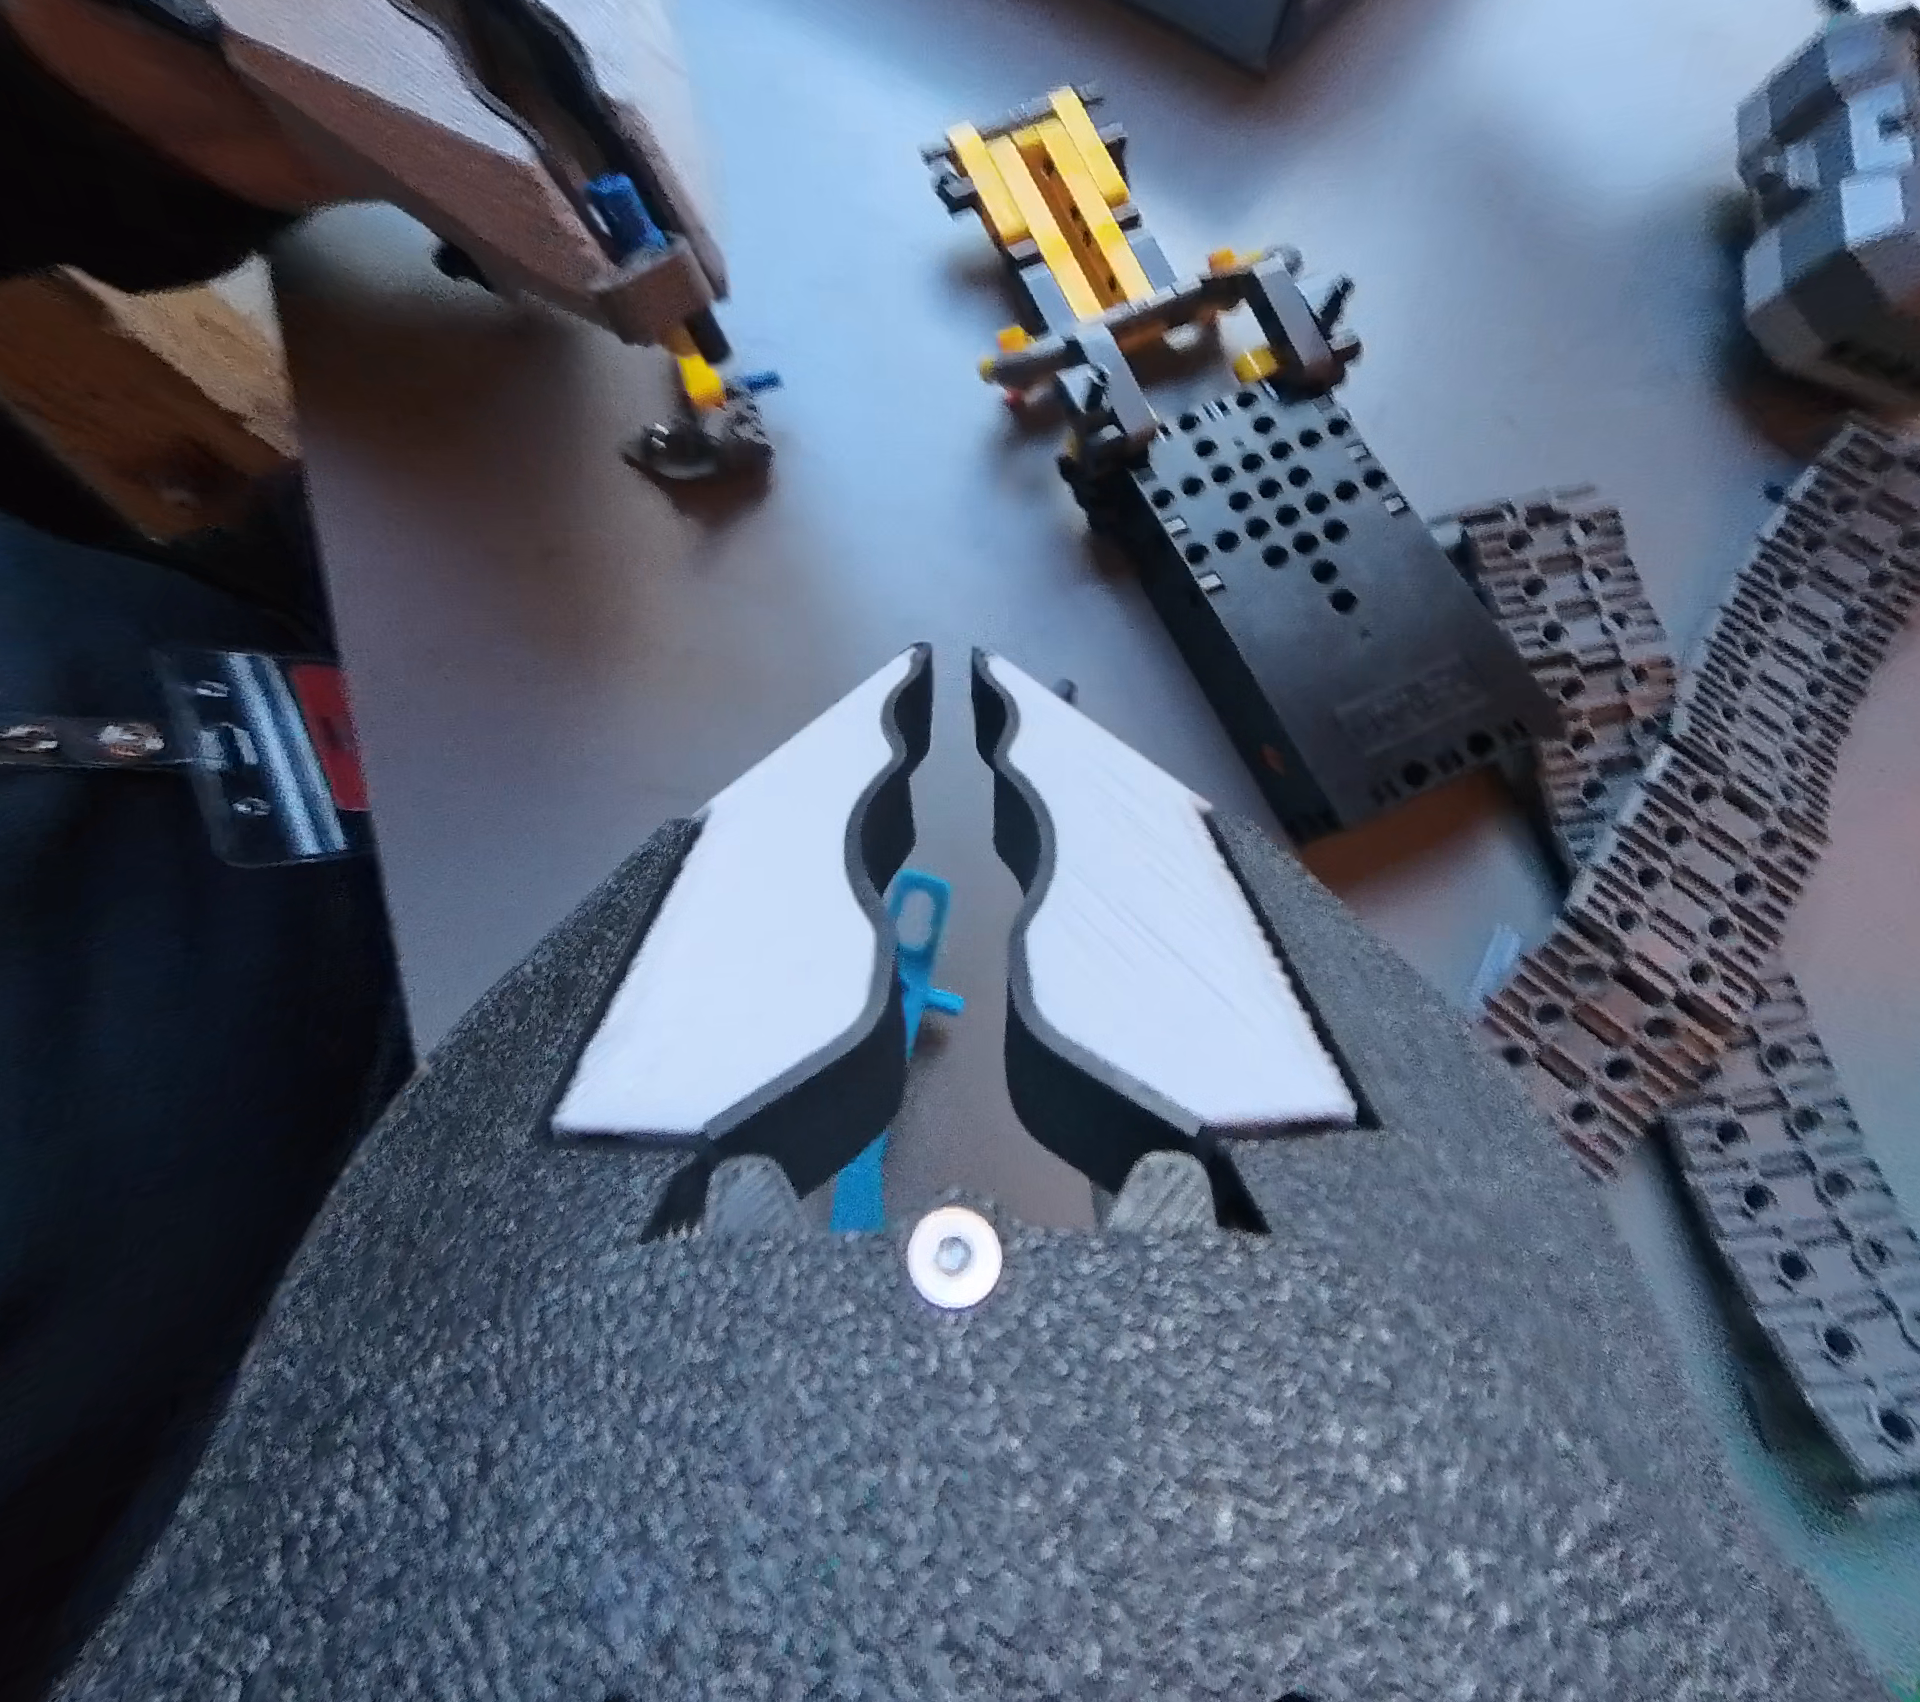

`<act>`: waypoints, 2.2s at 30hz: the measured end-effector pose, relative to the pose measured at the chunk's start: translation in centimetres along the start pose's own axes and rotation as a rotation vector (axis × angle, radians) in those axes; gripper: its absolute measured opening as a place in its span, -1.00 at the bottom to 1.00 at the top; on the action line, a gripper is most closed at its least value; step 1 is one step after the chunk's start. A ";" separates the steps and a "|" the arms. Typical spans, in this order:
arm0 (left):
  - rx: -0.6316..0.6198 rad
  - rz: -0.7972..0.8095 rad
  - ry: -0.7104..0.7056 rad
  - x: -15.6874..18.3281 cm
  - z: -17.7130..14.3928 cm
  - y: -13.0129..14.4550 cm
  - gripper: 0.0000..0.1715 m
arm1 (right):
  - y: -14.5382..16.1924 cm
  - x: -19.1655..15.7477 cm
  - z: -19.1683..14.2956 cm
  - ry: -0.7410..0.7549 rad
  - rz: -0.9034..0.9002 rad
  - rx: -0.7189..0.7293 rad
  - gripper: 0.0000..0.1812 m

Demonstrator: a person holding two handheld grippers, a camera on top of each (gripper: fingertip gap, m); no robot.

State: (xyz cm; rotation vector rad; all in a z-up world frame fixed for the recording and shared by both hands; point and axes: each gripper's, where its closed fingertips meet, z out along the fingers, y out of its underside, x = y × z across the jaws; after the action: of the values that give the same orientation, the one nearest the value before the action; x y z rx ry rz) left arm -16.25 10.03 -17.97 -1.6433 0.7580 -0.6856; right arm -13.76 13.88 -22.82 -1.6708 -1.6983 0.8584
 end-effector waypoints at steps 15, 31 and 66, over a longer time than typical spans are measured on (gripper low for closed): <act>0.138 -0.027 0.166 2.7 -0.5 -2.3 -0.93 | -5.8 -5.4 -2.4 -0.132 -0.165 0.259 -0.89; 0.062 0.051 0.150 2.8 -0.4 -1.4 -0.91 | -5.7 -6.2 -2.3 -0.103 -0.276 0.242 -0.99; -0.206 0.076 0.146 3.0 0.0 1.5 -0.93 | -6.4 -6.6 -2.3 -0.109 -0.308 0.322 -0.99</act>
State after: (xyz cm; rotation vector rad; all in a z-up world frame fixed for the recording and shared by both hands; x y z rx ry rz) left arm -14.55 7.50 -19.35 -1.7537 1.0194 -0.6977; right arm -15.63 7.39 -16.23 -1.1344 -1.7240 1.0209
